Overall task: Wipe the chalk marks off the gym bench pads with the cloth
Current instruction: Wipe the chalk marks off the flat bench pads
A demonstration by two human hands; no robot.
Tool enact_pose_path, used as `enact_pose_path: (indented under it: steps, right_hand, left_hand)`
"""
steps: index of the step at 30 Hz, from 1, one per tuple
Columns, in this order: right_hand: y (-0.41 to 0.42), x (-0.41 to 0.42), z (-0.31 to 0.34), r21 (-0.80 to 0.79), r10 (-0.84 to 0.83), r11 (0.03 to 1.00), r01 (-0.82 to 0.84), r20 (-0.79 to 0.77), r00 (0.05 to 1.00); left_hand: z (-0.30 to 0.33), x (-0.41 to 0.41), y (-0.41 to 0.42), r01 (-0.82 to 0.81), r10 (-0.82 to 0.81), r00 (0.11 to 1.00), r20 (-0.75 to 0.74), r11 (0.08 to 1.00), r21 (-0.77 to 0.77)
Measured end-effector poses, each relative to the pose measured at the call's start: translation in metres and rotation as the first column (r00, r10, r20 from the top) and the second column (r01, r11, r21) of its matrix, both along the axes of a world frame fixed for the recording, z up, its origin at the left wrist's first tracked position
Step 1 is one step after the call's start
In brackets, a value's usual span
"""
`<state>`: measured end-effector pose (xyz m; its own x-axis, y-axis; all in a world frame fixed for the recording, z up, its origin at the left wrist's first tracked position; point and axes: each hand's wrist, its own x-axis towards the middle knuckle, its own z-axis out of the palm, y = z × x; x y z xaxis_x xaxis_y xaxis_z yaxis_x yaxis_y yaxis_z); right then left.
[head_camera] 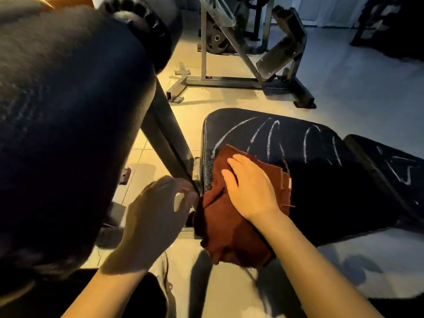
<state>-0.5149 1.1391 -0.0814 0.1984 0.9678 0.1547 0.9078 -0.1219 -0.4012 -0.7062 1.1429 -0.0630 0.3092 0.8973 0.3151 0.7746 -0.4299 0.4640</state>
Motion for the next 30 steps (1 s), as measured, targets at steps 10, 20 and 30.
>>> enact_pose_path:
  steps: [10, 20, 30]
  right_hand:
    - [0.033, -0.008, 0.006, -0.109, 0.382, 0.923, -0.368, 0.165, 0.909]
    - [-0.035, 0.127, -0.015, -0.096, -0.109, 0.989, 0.114, 0.054, 0.993]
    - [-0.009, 0.066, -0.006, -0.125, 0.172, 0.979, -0.160, 0.094, 0.980]
  left_hand:
    - [-0.024, 0.027, 0.005, -0.015, 0.001, 0.994, 0.108, 0.992, 0.129]
    - [-0.029, 0.080, -0.013, 0.192, -0.208, 0.977, 0.037, 0.948, 0.255]
    - [-0.026, 0.092, -0.021, 0.183, -0.173, 0.982, -0.077, 0.971, 0.152]
